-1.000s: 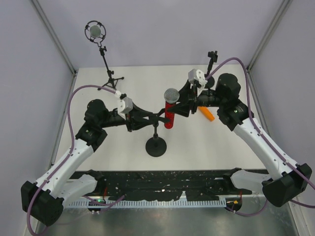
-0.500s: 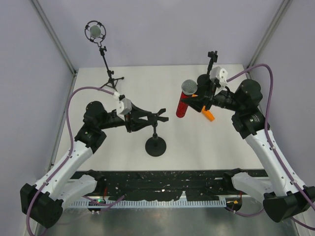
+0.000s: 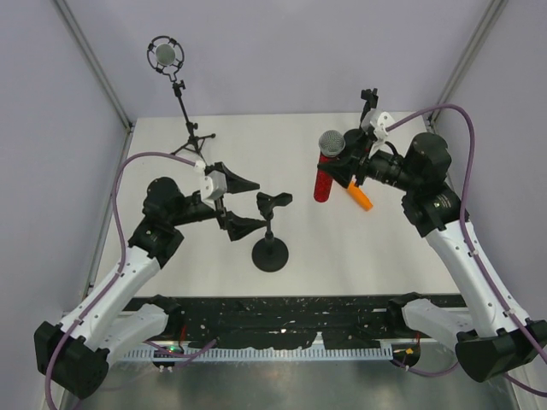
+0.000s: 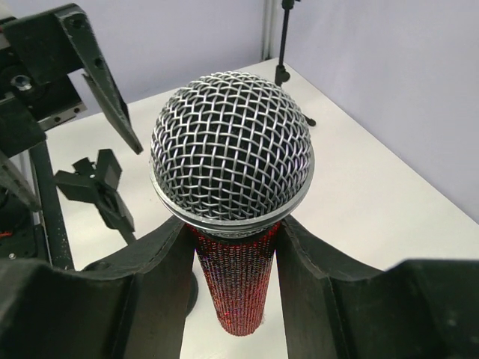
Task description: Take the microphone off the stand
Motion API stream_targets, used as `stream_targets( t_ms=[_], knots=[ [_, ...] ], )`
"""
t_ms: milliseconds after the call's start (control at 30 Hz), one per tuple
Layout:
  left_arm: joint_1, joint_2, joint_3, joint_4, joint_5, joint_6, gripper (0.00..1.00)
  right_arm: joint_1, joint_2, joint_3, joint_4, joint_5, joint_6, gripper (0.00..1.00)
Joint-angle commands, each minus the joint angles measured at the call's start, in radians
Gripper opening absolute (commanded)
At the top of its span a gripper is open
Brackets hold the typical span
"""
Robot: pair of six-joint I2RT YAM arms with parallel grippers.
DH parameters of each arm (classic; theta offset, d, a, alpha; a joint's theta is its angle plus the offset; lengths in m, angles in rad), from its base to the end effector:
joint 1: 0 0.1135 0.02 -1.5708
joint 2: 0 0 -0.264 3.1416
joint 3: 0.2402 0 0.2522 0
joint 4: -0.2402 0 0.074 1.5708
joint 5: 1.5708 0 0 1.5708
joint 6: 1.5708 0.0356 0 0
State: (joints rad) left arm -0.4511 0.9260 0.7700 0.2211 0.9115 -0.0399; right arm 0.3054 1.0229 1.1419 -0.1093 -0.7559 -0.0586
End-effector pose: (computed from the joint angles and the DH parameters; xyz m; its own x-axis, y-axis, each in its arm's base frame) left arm 0.1751 -0.1161 0.3519 0.0195 -0.0366 -0.9991 0.9785 0.2061 0.0116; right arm 0.2010 0.0890 0.4285 0.0604 -0.0256 -0.9978 -0.8709 0.4871 -0.0652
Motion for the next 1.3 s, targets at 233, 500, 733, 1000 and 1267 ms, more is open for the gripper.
stream_targets(
  t_ms=[233, 500, 733, 1000, 1267],
  knots=[
    [0.061, -0.082, 0.084, -0.184, -0.074, 0.164, 1.0, -0.003, 0.023, 0.113, -0.157, 0.151, -0.104, 0.24],
    [0.094, -0.118, 0.149, -0.448, -0.144, 0.372, 1.0, -0.002, 0.039, 0.142, -0.286, 0.234, -0.149, 0.25],
    [0.109, -0.164, 0.147, -0.689, -0.18, 0.541, 1.0, -0.003, 0.077, 0.153, -0.403, 0.286, -0.181, 0.25],
    [0.114, -0.243, 0.023, -0.808, -0.172, 0.656, 1.0, 0.029, 0.216, 0.174, -0.458, 0.427, -0.202, 0.24],
    [0.124, -0.297, -0.08, -0.758, -0.113, 0.638, 1.0, 0.103, 0.386, 0.22, -0.535, 0.604, -0.251, 0.24]
  ],
)
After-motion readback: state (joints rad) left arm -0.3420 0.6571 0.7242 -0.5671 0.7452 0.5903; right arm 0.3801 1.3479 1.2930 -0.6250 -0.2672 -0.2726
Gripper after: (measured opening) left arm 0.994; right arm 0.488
